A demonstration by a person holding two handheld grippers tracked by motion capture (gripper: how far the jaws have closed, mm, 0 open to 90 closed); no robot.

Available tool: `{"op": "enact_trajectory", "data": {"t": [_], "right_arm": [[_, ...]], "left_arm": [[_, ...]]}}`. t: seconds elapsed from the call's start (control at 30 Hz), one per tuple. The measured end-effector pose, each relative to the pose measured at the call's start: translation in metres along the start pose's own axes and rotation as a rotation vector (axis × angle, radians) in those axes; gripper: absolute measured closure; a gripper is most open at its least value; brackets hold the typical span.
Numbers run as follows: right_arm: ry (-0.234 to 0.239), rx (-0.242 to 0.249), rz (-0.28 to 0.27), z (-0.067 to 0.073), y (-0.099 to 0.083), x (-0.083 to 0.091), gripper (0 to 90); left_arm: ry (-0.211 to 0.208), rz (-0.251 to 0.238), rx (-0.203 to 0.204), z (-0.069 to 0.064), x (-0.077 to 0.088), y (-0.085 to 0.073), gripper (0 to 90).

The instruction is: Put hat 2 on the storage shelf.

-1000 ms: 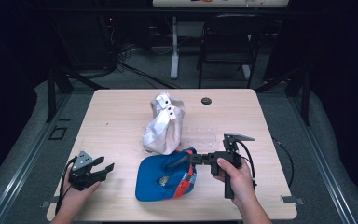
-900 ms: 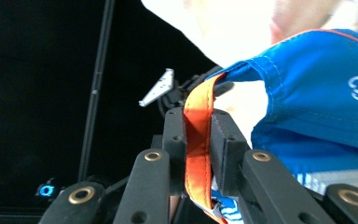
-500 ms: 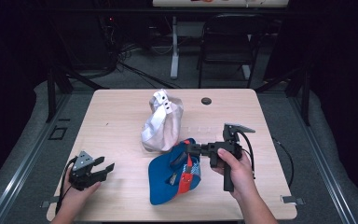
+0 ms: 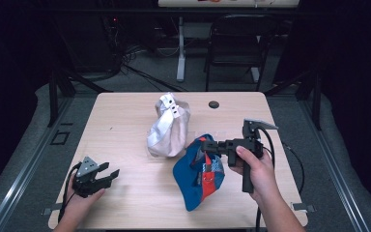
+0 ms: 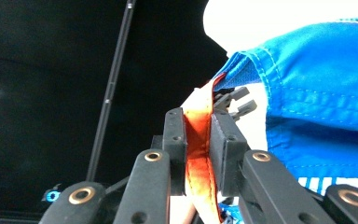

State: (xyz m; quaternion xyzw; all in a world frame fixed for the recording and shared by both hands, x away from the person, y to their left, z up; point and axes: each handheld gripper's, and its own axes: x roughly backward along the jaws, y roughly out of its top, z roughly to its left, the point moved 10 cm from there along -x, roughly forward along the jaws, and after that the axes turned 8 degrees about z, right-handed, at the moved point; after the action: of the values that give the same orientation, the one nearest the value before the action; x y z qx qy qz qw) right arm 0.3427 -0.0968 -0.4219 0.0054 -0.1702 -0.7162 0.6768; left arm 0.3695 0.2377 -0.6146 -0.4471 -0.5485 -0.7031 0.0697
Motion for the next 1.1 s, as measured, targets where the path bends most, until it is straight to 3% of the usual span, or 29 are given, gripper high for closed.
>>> {"op": "enact_trajectory", "data": {"t": [0.1, 0.13, 0.23, 0.47, 0.57, 0.8, 1.1], "right_arm": [[-0.035, 0.008, -0.003, 0.003, 0.002, 0.005, 78.2], [-0.068, 0.016, -0.015, 0.007, 0.005, 0.011, 78.2], [-0.101, 0.017, -0.048, 0.011, 0.012, 0.022, 78.2], [-0.114, 0.001, -0.106, 0.023, 0.031, 0.044, 78.2], [-0.134, -0.015, -0.148, 0.033, 0.05, 0.053, 78.2], [-0.178, 0.001, -0.234, 0.05, 0.087, 0.067, 78.2], [-0.243, -0.006, -0.298, 0.048, 0.118, 0.073, 78.2]], "left_arm": [[-0.001, -0.001, 0.002, 0.0, 0.0, 0.0, 46.9], [0.0, -0.001, 0.001, 0.0, 0.0, 0.0, 46.9], [0.0, -0.002, 0.0, -0.001, 0.001, 0.001, 46.9], [0.005, 0.005, -0.002, 0.0, 0.001, 0.002, 46.9], [0.007, 0.012, 0.0, 0.001, 0.0, 0.001, 46.9], [0.013, -0.004, 0.009, 0.003, 0.001, 0.001, 46.9], [0.0, 0.002, 0.0, 0.001, 0.001, -0.001, 46.9]]}}
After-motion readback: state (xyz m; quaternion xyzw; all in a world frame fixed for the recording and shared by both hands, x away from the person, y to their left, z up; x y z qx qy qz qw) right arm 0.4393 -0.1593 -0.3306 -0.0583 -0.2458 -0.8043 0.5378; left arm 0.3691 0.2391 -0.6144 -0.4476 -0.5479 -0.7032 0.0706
